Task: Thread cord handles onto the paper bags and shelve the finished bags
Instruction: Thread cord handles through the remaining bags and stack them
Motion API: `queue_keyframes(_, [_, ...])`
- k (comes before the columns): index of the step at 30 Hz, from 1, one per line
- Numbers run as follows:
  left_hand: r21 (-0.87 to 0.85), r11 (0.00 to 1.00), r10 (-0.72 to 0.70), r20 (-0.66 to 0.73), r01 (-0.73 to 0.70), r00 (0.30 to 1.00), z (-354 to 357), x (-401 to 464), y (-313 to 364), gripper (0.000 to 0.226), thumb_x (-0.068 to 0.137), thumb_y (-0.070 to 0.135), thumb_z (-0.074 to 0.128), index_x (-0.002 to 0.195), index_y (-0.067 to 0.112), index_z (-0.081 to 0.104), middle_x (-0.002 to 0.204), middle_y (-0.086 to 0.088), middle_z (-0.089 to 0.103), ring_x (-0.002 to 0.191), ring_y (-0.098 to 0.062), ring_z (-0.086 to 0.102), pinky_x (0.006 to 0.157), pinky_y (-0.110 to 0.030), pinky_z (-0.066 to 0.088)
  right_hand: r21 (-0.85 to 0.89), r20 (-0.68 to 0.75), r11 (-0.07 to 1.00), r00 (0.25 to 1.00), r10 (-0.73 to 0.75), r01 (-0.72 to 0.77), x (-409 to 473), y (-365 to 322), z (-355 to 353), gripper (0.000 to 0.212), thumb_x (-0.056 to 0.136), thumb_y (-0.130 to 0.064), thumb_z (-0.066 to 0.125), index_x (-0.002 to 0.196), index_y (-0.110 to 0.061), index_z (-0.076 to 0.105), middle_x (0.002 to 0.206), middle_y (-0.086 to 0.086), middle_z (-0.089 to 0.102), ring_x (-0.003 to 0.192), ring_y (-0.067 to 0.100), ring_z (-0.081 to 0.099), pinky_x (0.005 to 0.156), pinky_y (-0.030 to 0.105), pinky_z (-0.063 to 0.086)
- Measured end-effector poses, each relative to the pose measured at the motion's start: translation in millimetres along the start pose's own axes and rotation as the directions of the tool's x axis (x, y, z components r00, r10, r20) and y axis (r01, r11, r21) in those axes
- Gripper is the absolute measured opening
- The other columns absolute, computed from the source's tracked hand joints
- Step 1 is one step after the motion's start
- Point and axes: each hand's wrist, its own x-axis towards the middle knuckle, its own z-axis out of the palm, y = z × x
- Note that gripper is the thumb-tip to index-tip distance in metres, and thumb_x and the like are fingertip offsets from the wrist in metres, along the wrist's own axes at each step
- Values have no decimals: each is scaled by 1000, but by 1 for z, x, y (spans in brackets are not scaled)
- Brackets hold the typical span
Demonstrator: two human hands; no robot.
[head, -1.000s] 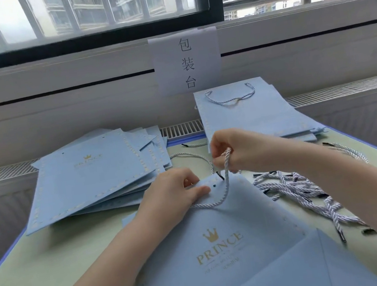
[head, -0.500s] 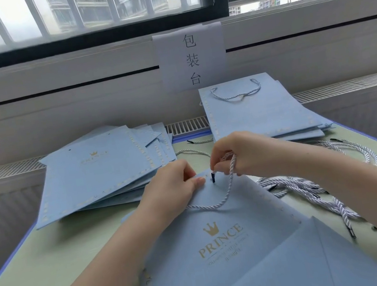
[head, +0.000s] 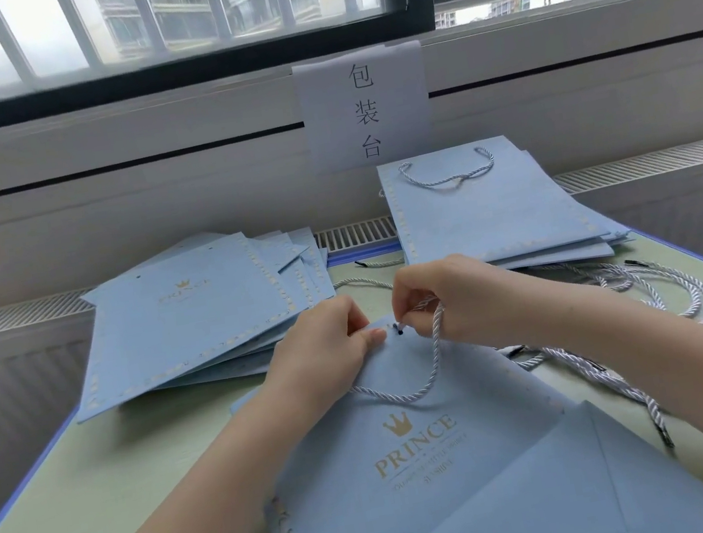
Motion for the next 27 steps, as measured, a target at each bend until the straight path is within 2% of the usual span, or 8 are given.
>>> queue_keyframes(3, [9,1000,2,-6,-1,1000,0,0,0,20,87,34,64,73,25,51,76,11,54,78,-15,52,78,-38,46,90,-25,996,1000,10,-8,0,-3,-2,15,82,-8,59,81,-23,60,75,-11,63,68,1,55,65,11,41])
queue_keyframes(7, [12,1000,1,-6,-1,1000,0,-1,0,18,87,36,63,80,22,55,79,9,57,82,-17,55,79,-39,47,76,-10,997,1000,22,-21,0,-2,-1,16,82,-7,59,79,-24,59,67,-17,57,64,-8,52,63,9,40])
queue_keyframes(13, [19,1000,-1,-9,1,1000,0,0,-1,18,86,36,63,81,21,56,78,9,56,82,-18,55,78,-38,47,32,-11,998,998,54,-54,2,6,2,14,84,-10,56,80,-23,57,71,-10,59,61,5,52,62,22,44])
queue_keyframes(16, [-4,1000,9,-13,-9,1000,1,1,-1,19,87,35,64,83,18,57,77,8,56,80,-18,54,77,-37,46,-4,-27,999,998,48,-48,1,8,4,16,88,-11,53,84,-26,55,65,-10,52,56,0,46,53,14,35])
queue_keyframes(20, [-101,995,20,15,-19,1000,1,4,-2,17,85,33,67,87,16,66,74,6,59,72,-12,54,67,-29,44,-33,-45,999,999,27,-28,0,8,9,17,90,-11,50,93,-25,58,58,-9,44,55,-2,44,52,17,32])
queue_keyframes(23, [-190,982,22,48,-13,999,0,4,0,16,84,33,68,86,17,70,54,14,52,47,4,46,48,-12,30,-17,-53,1000,999,-6,5,1,6,8,16,90,-11,52,95,-24,60,57,-8,45,52,3,42,52,18,32])
queue_keyframes(25, [-216,976,17,58,-4,998,0,3,1,13,84,31,69,82,18,69,39,16,45,37,5,41,41,-11,26,-4,-42,1000,999,-28,28,1,5,7,14,90,-13,54,95,-22,63,62,-10,52,56,4,45,58,21,38])
queue_keyframes(27, [-202,979,10,53,1,999,0,3,0,13,83,31,69,79,19,66,37,16,44,37,4,40,41,-12,24,-15,-29,999,998,-50,49,1,4,8,13,90,-14,55,96,-19,65,71,-7,58,63,6,50,65,23,41])
